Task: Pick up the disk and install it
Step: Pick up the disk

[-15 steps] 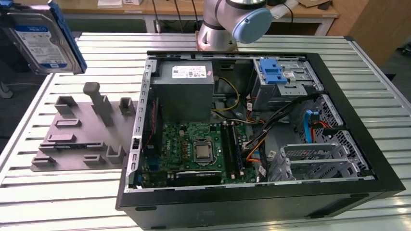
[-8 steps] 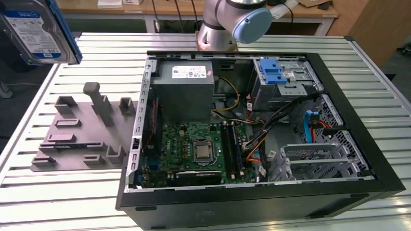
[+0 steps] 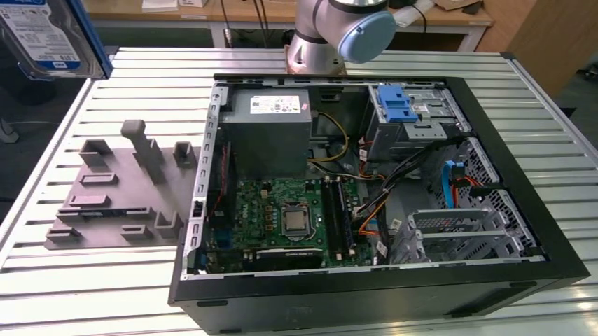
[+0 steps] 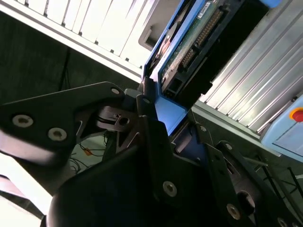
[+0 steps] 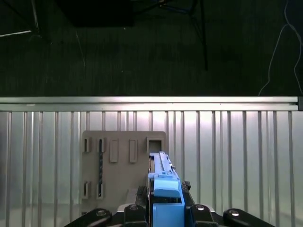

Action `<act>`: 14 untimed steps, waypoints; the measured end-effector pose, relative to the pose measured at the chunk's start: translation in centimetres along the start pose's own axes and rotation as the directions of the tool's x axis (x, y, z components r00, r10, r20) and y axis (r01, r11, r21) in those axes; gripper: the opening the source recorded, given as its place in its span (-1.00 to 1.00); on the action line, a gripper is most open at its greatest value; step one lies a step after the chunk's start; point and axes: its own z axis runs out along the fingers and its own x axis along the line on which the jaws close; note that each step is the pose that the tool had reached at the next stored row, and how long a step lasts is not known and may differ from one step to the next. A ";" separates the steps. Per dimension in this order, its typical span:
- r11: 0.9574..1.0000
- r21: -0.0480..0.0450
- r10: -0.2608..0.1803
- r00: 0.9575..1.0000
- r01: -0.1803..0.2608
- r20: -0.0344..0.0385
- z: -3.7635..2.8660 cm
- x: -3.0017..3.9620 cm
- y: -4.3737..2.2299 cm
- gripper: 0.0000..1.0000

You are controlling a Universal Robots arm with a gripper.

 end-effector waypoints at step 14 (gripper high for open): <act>1.000 0.000 0.000 1.000 0.000 -0.001 -0.10 -0.05 -2.76 -0.27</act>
